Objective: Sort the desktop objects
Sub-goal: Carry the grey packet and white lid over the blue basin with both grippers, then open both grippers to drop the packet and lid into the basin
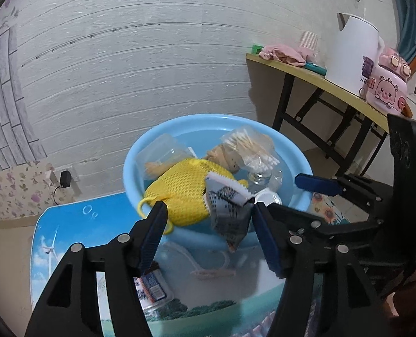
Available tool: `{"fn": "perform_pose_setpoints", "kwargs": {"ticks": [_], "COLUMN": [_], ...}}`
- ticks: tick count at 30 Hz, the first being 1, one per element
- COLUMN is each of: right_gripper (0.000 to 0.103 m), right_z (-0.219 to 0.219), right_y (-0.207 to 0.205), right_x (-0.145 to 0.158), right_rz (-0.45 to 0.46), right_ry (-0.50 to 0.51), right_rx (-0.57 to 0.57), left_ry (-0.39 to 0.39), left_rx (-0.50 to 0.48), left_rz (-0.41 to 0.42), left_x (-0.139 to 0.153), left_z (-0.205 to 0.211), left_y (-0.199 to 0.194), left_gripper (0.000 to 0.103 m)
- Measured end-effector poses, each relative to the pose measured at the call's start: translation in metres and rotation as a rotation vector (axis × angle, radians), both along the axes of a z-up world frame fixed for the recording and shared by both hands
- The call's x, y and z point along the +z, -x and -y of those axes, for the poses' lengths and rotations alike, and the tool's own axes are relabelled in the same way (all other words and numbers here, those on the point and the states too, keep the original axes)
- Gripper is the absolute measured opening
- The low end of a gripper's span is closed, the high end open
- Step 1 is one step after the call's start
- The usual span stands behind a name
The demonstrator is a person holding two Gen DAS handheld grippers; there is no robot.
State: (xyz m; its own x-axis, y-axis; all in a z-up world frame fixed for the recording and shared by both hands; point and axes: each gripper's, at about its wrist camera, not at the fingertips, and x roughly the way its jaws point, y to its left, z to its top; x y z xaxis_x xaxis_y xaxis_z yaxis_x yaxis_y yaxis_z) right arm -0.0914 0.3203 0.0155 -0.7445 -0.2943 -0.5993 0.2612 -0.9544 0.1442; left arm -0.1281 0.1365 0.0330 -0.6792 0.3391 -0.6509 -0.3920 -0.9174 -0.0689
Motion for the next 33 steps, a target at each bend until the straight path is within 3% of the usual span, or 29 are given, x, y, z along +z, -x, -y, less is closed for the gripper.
{"fn": "perform_pose_setpoints", "kwargs": {"ticks": [14, 27, 33], "right_gripper": [0.064, 0.064, 0.064], "right_z": [0.0, -0.004, -0.009], "right_y": [-0.007, -0.01, -0.012], "right_x": [0.004, 0.005, 0.003], "right_rz": [0.007, 0.007, 0.019], "right_ry": [-0.003, -0.01, -0.015], "right_rx": [0.008, -0.012, -0.032], "left_ry": [0.016, 0.088, 0.076], "left_rx": [0.049, -0.006, 0.001], "left_rz": [0.018, -0.003, 0.0], "left_x": [-0.008, -0.019, -0.017], "left_z": [0.02, -0.018, -0.01], "left_y": [-0.007, 0.011, 0.006], "left_gripper": [0.062, 0.066, 0.067]}}
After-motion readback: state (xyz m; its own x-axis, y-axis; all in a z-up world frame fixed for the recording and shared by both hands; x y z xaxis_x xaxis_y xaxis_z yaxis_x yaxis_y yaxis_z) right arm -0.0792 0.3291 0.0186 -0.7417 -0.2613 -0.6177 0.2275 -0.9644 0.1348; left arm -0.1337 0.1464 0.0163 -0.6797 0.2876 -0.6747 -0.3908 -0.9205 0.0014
